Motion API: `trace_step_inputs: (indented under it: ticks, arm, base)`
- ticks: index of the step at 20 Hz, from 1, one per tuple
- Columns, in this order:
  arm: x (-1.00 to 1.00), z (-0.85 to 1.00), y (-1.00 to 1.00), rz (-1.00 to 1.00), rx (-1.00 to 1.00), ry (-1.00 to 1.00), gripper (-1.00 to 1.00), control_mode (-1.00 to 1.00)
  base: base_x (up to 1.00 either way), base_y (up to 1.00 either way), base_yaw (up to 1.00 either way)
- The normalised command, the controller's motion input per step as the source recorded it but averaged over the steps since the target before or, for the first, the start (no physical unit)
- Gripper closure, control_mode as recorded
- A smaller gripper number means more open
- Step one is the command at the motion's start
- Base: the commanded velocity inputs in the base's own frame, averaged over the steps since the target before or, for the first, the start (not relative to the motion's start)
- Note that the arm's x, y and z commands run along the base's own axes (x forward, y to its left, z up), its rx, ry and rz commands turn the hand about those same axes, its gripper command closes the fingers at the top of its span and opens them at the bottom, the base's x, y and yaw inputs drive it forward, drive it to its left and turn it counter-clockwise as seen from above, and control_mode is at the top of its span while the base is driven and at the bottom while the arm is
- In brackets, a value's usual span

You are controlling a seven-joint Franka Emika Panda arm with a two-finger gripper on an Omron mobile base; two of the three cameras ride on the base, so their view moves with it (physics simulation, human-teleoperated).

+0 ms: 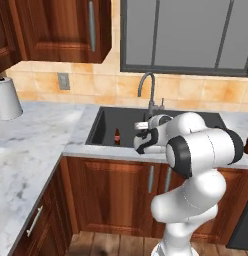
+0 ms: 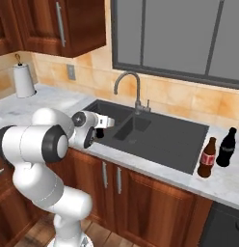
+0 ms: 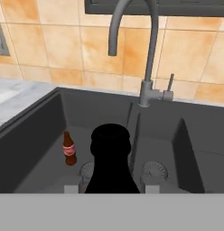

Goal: Place the large bottle from the dining counter next to the other large bottle outside the sink, and place the small bottle from the dining counter next to the other small bottle inside the sink.

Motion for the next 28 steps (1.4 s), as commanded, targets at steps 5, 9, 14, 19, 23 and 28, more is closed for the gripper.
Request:
trace_step_inputs:
  ticks: [5, 9, 14, 19, 23, 28]
  arm:
    - [0.00, 0.00, 0.00, 0.00, 0.00, 0.00, 1.00, 1.00]
    - [0.00, 0.00, 0.00, 0.00, 0.00, 0.00, 1.00, 1.00]
    - [0.00, 0.00, 0.00, 0.00, 0.00, 0.00, 1.00, 1.00]
    - [0.00, 0.00, 0.00, 0.00, 0.00, 0.00, 1.00, 1.00]
    - [0.00, 0.00, 0.00, 0.00, 0.00, 0.00, 1.00, 1.00]
    - [0.00, 0.00, 0.00, 0.00, 0.00, 0.00, 1.00, 1.00]
  base:
    - [0.31, 0.19, -0.06]
    - [0.19, 0.33, -0.01]
    - [0.22, 0.43, 0.00]
    - [0.29, 0.27, 0.00]
    - [0.34, 0.09, 0.00]
    - [0.39, 0.07, 0.00]
